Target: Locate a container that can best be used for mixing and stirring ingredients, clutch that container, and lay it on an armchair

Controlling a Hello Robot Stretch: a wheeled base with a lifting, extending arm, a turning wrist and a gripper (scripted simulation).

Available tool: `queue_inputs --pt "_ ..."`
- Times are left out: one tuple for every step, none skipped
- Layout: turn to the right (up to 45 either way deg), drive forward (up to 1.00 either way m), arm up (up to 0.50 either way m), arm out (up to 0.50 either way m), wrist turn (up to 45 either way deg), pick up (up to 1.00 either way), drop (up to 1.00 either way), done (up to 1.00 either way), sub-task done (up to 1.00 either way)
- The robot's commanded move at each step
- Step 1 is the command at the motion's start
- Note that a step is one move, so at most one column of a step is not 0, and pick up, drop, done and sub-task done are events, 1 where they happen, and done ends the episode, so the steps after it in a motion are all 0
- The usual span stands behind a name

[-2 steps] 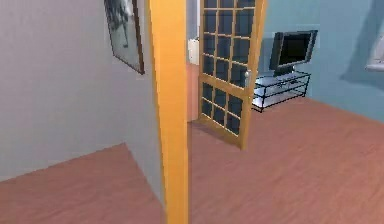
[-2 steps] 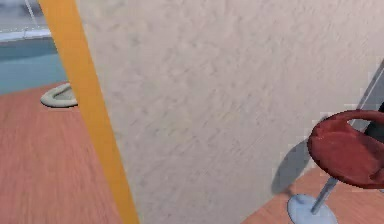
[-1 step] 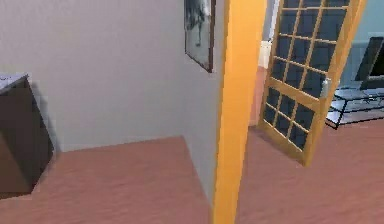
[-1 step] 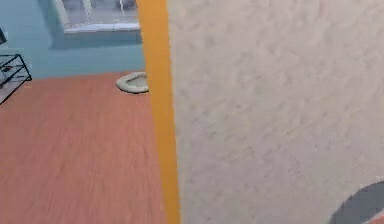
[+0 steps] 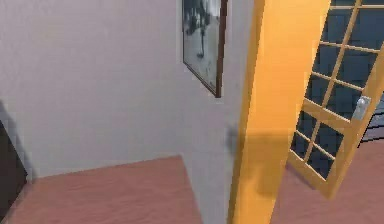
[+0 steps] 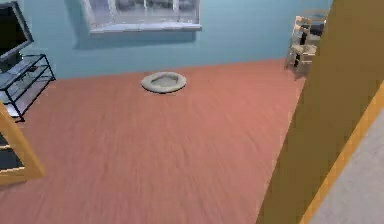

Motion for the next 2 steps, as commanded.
queue_inputs --pt "45.0 0.0 0.0 0.0 0.0 0.0 0.0 0.0 0.0" --pt "30.0 0.0 0.0 0.0 0.0 0.0 0.0 0.0 0.0"
